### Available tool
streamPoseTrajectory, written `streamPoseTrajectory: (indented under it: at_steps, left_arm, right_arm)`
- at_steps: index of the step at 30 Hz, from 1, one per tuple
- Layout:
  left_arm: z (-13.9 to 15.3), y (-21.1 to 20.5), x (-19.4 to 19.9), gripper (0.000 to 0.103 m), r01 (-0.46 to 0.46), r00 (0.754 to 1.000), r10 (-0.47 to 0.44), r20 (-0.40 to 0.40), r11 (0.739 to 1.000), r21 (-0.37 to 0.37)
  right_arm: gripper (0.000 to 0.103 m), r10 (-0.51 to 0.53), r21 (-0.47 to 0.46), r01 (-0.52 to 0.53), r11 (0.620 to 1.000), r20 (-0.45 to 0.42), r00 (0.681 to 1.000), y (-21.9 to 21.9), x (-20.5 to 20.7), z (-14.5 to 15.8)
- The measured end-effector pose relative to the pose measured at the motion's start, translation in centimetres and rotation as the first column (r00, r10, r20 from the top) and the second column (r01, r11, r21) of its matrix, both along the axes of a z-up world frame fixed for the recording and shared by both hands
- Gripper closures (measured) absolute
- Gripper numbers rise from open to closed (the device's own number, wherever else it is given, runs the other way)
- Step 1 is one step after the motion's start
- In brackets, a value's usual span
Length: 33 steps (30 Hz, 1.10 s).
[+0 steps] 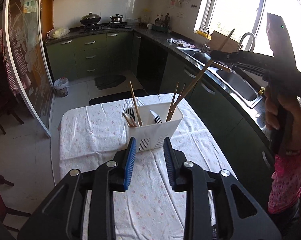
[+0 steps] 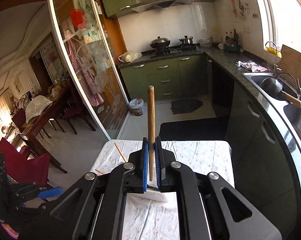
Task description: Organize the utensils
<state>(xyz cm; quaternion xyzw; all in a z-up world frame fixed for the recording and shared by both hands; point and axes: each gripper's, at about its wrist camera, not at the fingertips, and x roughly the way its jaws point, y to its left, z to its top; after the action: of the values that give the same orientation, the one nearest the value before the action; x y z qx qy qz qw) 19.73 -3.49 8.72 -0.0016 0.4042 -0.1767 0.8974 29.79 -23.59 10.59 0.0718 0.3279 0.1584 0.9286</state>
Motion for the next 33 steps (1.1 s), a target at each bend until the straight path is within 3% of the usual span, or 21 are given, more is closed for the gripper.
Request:
streamPoseTrajectory:
  at_steps: [8,14,16,18,21,24,28,33]
  left_arm:
    - [-4.2,3.0,-1.6,0.076,-0.007,0.996,0.004,-0.094,0.999,-0.035]
    - [-5.8,3.7,-1.4,0.076,-0.027,0.993,0.021,-0.116,0.998,-0.052]
    - [-6.2,3.6,-1.5,0.076,-0.032,0.994,0.026,-0.109,0.998,-0.050]
    - [-6.5,3.5,-1.6,0.074,-0.035,0.995,0.031,-0.097,0.999,-0.041]
    - [-6.9,3.5,-2.1,0.062,-0.055,0.997,0.053,-0.057,0.998,-0.028]
    - [-6.5,3.7,-3.4,0.048,-0.099,0.994,0.098,0.052,0.995,0.004]
    - [-5.7,3.4,-6.0,0.034,-0.181,0.955,0.165,0.248,0.983,0.040]
    - [-5.2,3.1,-8.9,0.016,-0.229,0.903,0.215,0.373,0.973,-0.008]
  right_arm:
    - [0.095,-0.015,-0.068,0.006,0.998,-0.126,0.992,2.4,4.1,-7.0]
    - [0.095,-0.002,-0.077,-0.010,0.997,-0.161,0.987,3.2,5.4,-9.9]
    - [0.086,0.003,-0.079,-0.017,0.997,-0.169,0.986,3.5,5.4,-10.6]
    - [0.066,0.004,-0.081,-0.018,0.997,-0.174,0.985,3.7,5.4,-11.2]
    - [0.054,0.008,-0.069,-0.020,0.997,-0.164,0.986,3.6,4.5,-11.5]
    - [0.034,0.022,-0.030,-0.026,0.999,-0.108,0.994,3.1,2.0,-10.8]
    - [0.022,-0.019,0.002,0.019,1.000,0.055,0.998,1.7,-4.1,-9.7]
    - [0.011,-0.122,0.029,0.119,0.992,0.268,0.956,0.2,-13.1,-9.6]
